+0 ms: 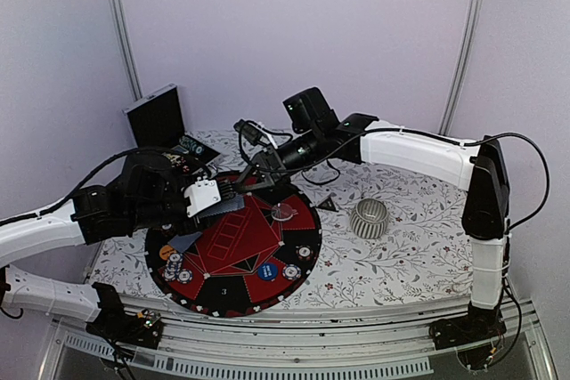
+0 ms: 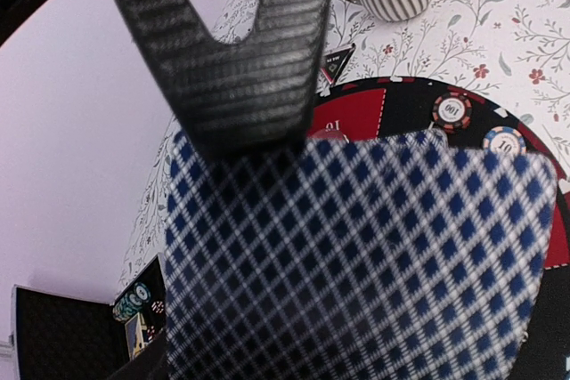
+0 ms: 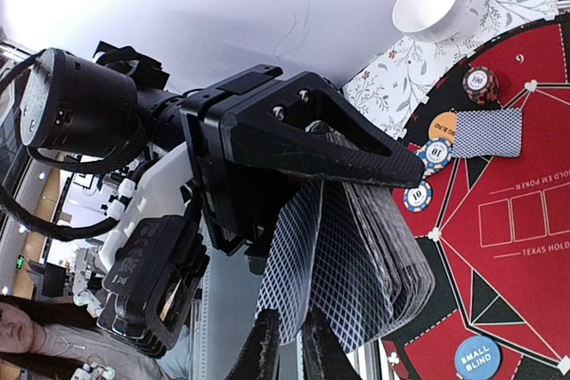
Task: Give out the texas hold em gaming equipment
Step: Pick up the poker card from the face-down deck piles.
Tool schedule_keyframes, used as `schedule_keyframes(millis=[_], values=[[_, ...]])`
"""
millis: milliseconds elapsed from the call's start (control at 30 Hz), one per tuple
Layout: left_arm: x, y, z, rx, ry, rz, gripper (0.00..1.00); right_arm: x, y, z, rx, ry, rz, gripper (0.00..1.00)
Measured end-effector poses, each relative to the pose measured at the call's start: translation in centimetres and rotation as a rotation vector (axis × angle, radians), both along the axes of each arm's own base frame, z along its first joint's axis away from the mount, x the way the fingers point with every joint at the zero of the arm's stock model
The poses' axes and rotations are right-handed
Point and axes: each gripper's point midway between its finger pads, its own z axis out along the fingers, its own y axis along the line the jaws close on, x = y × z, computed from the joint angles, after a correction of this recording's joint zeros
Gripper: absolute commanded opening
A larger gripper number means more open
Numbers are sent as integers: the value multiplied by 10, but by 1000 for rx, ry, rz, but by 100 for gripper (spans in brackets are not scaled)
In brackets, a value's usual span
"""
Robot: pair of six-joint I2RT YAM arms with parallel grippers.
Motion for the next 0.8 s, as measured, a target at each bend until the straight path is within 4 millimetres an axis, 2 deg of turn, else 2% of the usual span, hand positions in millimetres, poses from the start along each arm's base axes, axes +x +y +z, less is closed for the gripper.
schedule_keyframes(millis=[200, 233, 367, 800], values=[[0, 0, 0, 0, 0, 0, 57, 1, 8, -8, 9, 19, 8, 22], [0, 0, 0, 0, 0, 0, 57, 1, 10, -10, 8, 25, 9, 22], [0, 0, 0, 1, 1, 0, 57, 0, 14, -15, 9, 40, 19, 3], [1, 1, 0, -2, 1, 6, 57, 3, 14, -12, 17, 43, 14, 1]])
